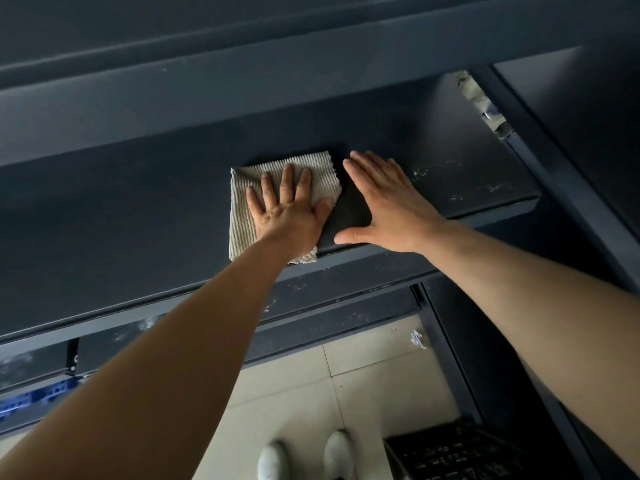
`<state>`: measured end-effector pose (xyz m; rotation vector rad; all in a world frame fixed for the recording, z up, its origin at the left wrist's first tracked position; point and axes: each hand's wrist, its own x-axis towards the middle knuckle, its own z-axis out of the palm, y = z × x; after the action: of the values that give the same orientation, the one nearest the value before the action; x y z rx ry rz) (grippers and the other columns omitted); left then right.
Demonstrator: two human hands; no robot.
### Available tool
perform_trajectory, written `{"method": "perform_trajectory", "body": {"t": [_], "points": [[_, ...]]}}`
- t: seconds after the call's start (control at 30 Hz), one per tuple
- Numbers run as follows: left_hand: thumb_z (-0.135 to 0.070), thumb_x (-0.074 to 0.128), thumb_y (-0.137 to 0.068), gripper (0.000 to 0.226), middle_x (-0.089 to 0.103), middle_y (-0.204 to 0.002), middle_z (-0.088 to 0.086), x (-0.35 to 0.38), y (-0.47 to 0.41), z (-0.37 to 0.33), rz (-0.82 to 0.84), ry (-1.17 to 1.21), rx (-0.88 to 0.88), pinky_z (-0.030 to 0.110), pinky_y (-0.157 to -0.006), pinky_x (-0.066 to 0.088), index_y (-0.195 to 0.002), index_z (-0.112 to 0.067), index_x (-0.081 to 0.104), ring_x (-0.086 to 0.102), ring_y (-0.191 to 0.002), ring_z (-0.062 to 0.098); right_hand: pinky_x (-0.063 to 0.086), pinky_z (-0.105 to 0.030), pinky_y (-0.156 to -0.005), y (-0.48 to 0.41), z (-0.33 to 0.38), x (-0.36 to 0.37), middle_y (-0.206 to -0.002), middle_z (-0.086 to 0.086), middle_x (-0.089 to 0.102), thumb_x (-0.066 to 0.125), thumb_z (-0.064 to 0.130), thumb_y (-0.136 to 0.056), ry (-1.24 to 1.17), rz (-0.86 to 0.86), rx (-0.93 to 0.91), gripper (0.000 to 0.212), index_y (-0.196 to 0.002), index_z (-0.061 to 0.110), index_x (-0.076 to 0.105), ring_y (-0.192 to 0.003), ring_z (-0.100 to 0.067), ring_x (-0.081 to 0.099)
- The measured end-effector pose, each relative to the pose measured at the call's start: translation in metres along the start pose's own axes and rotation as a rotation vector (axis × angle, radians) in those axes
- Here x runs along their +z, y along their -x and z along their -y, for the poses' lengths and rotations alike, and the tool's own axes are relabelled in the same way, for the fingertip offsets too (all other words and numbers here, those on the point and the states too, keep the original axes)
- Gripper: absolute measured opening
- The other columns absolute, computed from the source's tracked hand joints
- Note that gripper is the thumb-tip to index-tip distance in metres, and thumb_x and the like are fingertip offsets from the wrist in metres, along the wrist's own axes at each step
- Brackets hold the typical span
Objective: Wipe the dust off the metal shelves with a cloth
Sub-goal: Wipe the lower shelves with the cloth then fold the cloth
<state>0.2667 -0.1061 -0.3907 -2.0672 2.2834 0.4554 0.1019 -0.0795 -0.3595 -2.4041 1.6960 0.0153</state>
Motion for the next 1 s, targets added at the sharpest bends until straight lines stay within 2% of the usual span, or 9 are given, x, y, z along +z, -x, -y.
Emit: {"method": "perform_trajectory", "body": {"t": [0.27, 0.6, 0.83, 1.0], "points": [[-0.058, 0.014, -0.092, 0.063, -0.015, -0.155, -0.004, -0.002, -0.026, -0.007, 0.000, -0.025, -0.026, 0.052, -0.109, -0.017, -0.145, -0.031, -0.007, -0.019, -0.140, 0.030, -0.005, -0.039, -0.120, 0.009, -0.008, 0.004, -0.161, -0.007, -0.010, 0.048, 0.072, -0.080, 0.025, -0.006, 0.053, 0.109, -0.152, 0.010, -0.005, -0.148, -0.021, -0.010], [-0.057, 0.015, -0.093, 0.061, -0.014, -0.155, -0.004, -0.005, -0.046, -0.019, 0.023, -0.017, 0.077, 0.052, -0.110, -0.016, -0.145, -0.033, -0.005, -0.020, -0.140, 0.029, -0.002, -0.040, -0.120, 0.014, -0.013, 0.011, -0.161, -0.009, -0.005, 0.046, 0.078, -0.072, -0.031, -0.022, 0.160, 0.116, -0.152, 0.009, 0.000, -0.148, -0.024, -0.005], [-0.055, 0.017, -0.093, 0.061, -0.015, -0.155, -0.005, 0.003, -0.003, -0.020, 0.029, -0.013, 0.180, 0.051, -0.111, -0.016, -0.145, -0.032, -0.006, -0.021, -0.139, 0.027, -0.003, -0.039, -0.120, 0.014, -0.010, 0.012, -0.161, -0.009, -0.004, 0.047, 0.075, -0.073, -0.036, -0.033, 0.146, 0.114, -0.152, 0.009, -0.001, -0.148, -0.022, -0.005], [-0.056, 0.014, -0.093, 0.061, -0.015, -0.155, -0.005, 0.009, 0.012, -0.025, 0.010, -0.033, 0.155, 0.050, -0.110, -0.018, -0.145, -0.032, -0.008, -0.022, -0.139, 0.027, -0.002, -0.039, -0.120, 0.022, -0.023, 0.010, -0.161, -0.010, 0.000, 0.046, 0.074, -0.074, 0.009, -0.037, 0.070, 0.112, -0.152, 0.006, 0.003, -0.148, -0.024, -0.002]]}}
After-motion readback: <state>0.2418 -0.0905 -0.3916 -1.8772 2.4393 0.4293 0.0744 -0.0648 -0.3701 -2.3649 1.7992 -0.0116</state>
